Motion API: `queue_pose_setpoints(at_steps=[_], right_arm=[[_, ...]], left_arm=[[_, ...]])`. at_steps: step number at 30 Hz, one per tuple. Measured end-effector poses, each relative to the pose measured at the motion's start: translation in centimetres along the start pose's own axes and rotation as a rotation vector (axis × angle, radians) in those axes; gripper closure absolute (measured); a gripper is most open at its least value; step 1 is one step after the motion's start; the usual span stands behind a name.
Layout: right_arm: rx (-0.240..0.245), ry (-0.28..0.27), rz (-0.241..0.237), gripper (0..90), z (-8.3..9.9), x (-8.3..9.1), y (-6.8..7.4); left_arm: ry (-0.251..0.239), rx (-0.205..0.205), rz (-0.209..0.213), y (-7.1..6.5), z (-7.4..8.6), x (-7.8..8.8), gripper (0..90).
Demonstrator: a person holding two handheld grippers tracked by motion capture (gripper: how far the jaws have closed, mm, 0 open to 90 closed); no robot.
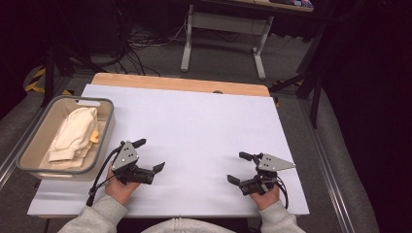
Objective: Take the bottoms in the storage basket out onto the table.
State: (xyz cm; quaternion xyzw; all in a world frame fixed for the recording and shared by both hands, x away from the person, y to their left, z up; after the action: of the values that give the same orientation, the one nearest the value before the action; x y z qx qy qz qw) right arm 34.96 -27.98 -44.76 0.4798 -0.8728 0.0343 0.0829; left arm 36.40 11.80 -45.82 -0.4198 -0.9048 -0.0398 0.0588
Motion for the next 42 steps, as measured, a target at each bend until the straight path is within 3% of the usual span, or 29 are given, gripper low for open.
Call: queue_pose_setpoints(at_steps=[4,5,6,7,8,11,16,21,26,29,36,40,42], right_arm=[[0.005,0.003,-0.001,2.9,0.0,0.0,0.0],[0.006,0.003,0.003,2.6,0.0,0.0,0.0],[0.006,0.003,0.003,2.6,0.0,0.0,0.0],[0.005,0.003,0.004,2.3,0.0,0.0,0.0],[-0.001,-0.002,0.004,1.8,0.1,-0.1,0.0],[-0.001,-0.01,0.003,1.1,0.1,-0.1,0.0],[-0.002,-0.008,0.003,0.9,0.2,-0.1,0.0],[0.006,-0.006,0.007,0.3,0.2,-0.1,0.0],[0.007,-0.01,0.004,0.3,0.2,-0.1,0.0],[0.004,-0.006,0.001,0.3,0.2,-0.2,0.0],[0.011,-0.008,0.01,0.0,0.1,-0.1,0.0],[0.013,0.0,0.008,0.0,0.2,-0.2,0.0],[0.012,0.001,0.008,0.0,0.2,-0.2,0.0]], left_arm=[[0.008,0.002,0.01,0.0,0.0,-0.1,0.0],[0.025,-0.024,0.02,-0.1,0.0,-0.2,0.0],[0.025,-0.024,0.02,-0.1,0.0,-0.2,0.0],[0.057,-0.054,0.024,-0.3,0.0,-0.3,0.0],[0.075,-0.063,0.052,-0.4,0.0,-0.4,0.1],[0.069,-0.032,0.085,-0.6,0.0,-0.6,0.1],[0.053,0.015,0.102,-0.7,-0.5,-0.5,0.1],[0.048,0.009,0.106,-0.8,-1.0,-0.2,0.1],[0.04,0.036,0.118,-1.1,-1.6,0.0,0.2],[0.043,0.002,0.104,-1.2,-2.0,0.1,0.2],[0.038,-0.005,0.109,-1.3,-2.8,0.4,0.1],[0.035,0.015,0.112,-1.4,-3.1,0.5,0.1],[0.035,0.002,0.112,-1.3,-3.4,0.6,0.2]])
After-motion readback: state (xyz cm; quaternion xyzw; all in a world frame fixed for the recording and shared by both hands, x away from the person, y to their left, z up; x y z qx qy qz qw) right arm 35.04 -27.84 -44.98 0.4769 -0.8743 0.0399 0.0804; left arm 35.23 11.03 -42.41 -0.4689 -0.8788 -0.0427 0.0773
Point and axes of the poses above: each handheld gripper's, and its own axes: x roughly backward along the jaws, z roughly out of its underside, y roughly to its left, the point moved 2 cm from there along -x, roughly forward along the jaws, and after that the axes turned 9 degrees about -y, right-handed, at the moved point
